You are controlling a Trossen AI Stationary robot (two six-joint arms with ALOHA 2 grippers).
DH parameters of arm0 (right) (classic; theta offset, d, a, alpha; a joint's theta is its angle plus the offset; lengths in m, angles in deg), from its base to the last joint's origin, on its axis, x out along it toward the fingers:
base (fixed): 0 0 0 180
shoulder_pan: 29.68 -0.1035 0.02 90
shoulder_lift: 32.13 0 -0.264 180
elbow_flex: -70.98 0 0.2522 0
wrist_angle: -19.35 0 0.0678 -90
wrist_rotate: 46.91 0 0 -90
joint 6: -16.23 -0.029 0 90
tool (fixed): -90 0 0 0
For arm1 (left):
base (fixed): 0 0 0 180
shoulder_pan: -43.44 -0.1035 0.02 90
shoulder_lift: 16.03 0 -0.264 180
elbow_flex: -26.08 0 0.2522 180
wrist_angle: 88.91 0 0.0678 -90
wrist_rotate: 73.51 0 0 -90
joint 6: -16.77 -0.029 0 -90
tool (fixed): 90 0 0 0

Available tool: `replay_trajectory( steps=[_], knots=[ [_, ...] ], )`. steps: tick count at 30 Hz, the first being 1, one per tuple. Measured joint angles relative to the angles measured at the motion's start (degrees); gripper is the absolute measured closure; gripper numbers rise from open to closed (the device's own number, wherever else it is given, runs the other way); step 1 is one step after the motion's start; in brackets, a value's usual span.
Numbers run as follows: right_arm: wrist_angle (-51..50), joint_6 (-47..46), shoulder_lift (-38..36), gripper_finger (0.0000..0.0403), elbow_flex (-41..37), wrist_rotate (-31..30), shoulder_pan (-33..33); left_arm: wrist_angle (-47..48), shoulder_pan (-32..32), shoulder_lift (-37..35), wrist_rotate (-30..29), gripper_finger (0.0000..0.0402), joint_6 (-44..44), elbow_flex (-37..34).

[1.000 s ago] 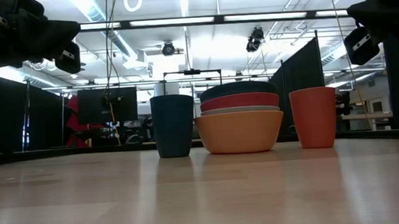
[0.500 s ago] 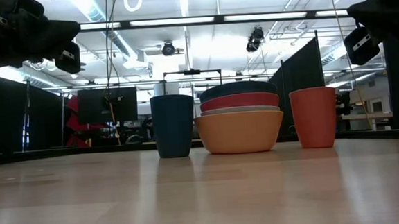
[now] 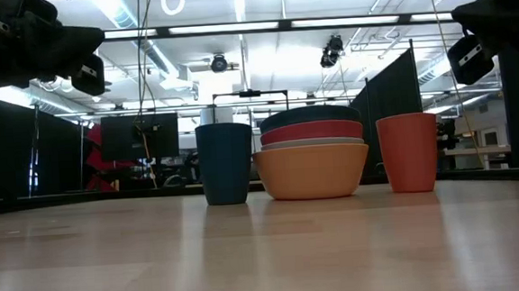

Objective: Nest bowls inside each other
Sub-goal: Return to Home Position

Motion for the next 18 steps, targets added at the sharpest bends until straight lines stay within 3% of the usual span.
replay_trajectory(
  steps=[18],
  knots=[
    [0.0,0.0,0.0,0.0403,0.0,0.0,0.0,0.02,0.0,0.0,0.02,0.0399,0.0,0.0]
  ],
)
